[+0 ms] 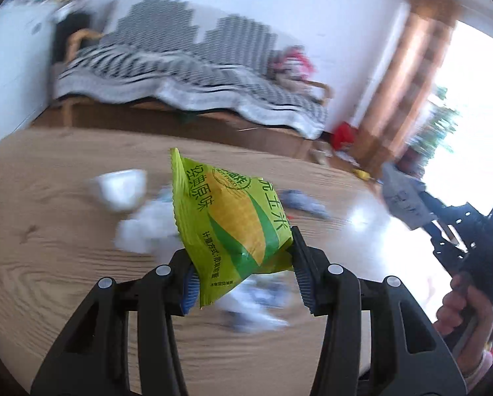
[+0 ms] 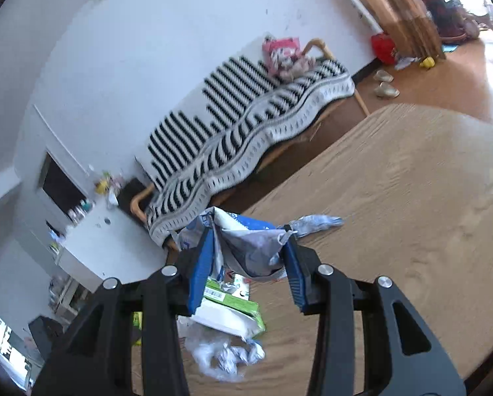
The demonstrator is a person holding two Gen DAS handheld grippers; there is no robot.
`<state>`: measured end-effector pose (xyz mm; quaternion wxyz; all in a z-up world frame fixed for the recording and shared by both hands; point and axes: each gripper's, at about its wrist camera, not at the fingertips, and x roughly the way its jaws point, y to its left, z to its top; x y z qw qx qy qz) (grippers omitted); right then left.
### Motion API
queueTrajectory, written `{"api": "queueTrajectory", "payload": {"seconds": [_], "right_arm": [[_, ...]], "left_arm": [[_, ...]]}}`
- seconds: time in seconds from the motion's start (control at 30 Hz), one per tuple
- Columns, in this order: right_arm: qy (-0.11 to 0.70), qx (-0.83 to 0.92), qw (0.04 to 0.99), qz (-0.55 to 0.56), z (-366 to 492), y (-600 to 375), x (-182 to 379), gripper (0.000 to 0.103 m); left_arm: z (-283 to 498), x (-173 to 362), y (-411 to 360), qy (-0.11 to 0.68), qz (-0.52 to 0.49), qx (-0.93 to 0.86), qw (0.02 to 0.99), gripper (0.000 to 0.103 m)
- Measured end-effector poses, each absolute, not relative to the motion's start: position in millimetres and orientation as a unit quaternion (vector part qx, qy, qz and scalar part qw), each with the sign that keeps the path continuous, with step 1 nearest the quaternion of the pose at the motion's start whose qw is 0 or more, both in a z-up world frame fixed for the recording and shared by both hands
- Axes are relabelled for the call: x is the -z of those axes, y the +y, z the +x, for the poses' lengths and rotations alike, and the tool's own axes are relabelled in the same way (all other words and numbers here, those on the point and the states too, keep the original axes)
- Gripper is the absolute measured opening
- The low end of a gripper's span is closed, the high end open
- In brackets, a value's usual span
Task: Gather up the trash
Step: 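Carry both items to the black bin and open both grippers over it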
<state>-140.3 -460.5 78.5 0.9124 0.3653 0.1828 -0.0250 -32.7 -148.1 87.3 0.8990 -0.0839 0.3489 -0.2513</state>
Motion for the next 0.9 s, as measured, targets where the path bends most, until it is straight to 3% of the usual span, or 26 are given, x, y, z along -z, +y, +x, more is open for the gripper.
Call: {"api": "queueTrajectory", "payload": {"seconds": [0.2, 0.33, 0.63, 0.9], "right_arm": [[0.167, 0.125, 0.921, 0.33, -292.2, -530.2, -71.9, 0.041], [0.23, 0.204, 0.889, 0.339, -375.2, -571.7, -17.3, 0.041], [0.339, 0.212, 0.79, 0.464, -418.4, -593.5, 142.7, 0.041], [0.348, 0.193, 0.775, 0.491, -412.9, -598.3, 170.1, 0.041]], "left_arm": [[-120.8, -100.7, -278.3, 0.362, -0.032, 0.42, 0.831, 0.047], [-187.6, -57.2, -364.6, 0.435, 0.015, 0.495, 0.752, 0.048], [-250.9, 67.4, -439.2, 0.554, 0.15, 0.461, 0.676, 0.047], [-248.8, 82.3, -454.2, 0.56, 0.177, 0.446, 0.676, 0.047]]}}
